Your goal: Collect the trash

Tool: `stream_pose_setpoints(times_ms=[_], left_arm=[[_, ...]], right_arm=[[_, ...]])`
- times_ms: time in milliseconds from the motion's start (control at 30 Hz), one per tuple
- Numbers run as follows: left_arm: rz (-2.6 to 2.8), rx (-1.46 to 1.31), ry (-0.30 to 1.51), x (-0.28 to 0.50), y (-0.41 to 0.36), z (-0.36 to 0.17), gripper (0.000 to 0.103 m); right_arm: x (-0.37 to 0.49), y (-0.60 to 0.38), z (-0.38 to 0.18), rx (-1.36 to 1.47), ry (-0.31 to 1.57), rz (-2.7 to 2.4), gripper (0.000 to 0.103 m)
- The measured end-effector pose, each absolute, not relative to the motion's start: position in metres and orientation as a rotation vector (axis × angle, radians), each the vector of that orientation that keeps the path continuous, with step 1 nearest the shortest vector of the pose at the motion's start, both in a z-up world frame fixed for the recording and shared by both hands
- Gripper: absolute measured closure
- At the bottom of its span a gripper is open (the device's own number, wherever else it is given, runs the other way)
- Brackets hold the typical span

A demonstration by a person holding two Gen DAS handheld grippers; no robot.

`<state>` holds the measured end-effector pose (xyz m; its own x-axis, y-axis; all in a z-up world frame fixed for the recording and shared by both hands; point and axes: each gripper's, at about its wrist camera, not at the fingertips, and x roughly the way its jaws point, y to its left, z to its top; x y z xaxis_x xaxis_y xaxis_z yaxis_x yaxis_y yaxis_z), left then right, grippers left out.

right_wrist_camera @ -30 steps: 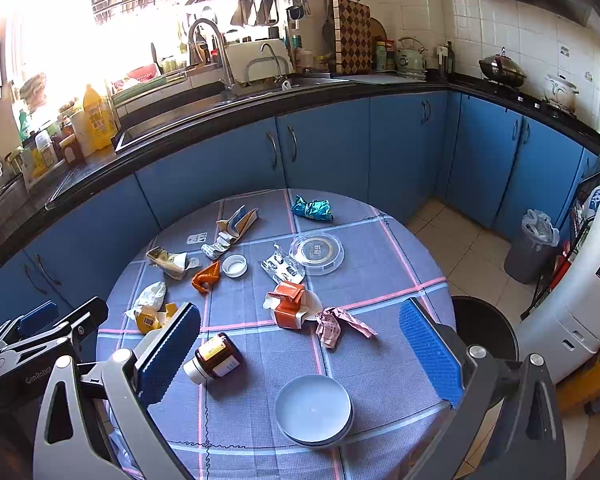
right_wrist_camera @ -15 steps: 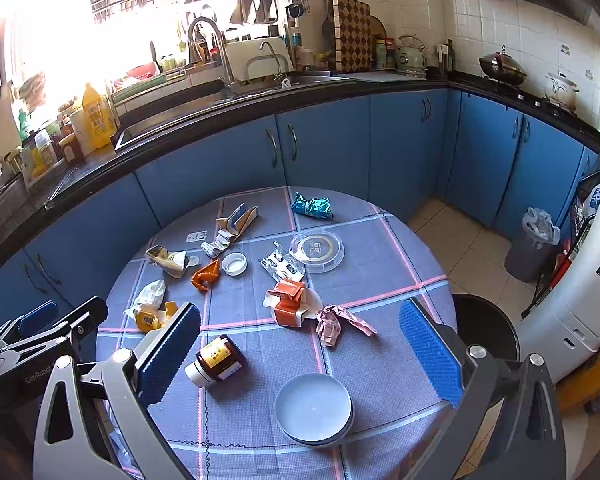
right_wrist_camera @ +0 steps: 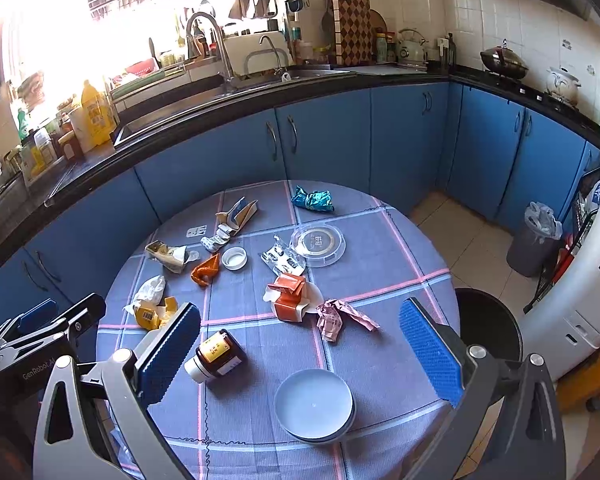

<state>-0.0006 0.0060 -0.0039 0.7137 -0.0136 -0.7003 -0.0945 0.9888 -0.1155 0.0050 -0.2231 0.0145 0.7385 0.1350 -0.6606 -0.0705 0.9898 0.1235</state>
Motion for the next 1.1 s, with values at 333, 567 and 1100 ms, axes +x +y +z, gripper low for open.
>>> stream_pose_setpoints(times_ms=[333, 567, 1100], left_arm=[[0.042, -0.146, 0.783, 0.001, 0.005, -0.006, 0.003], [0.036, -0.116, 0.809, 0.008, 0.006, -0.021, 0.003], [-0.140, -0.024, 1.045, 0.040, -0.029, -0.111, 0.003]], right_arm=[[0.007, -0.223, 0.010, 0.095, 0.747, 0.119, 0.006], [0.028, -0.220, -0.024, 0.088, 0.878, 0.174, 0.006], [0.042, -0.233, -0.132, 0.061, 1.218, 0.169, 0.010]])
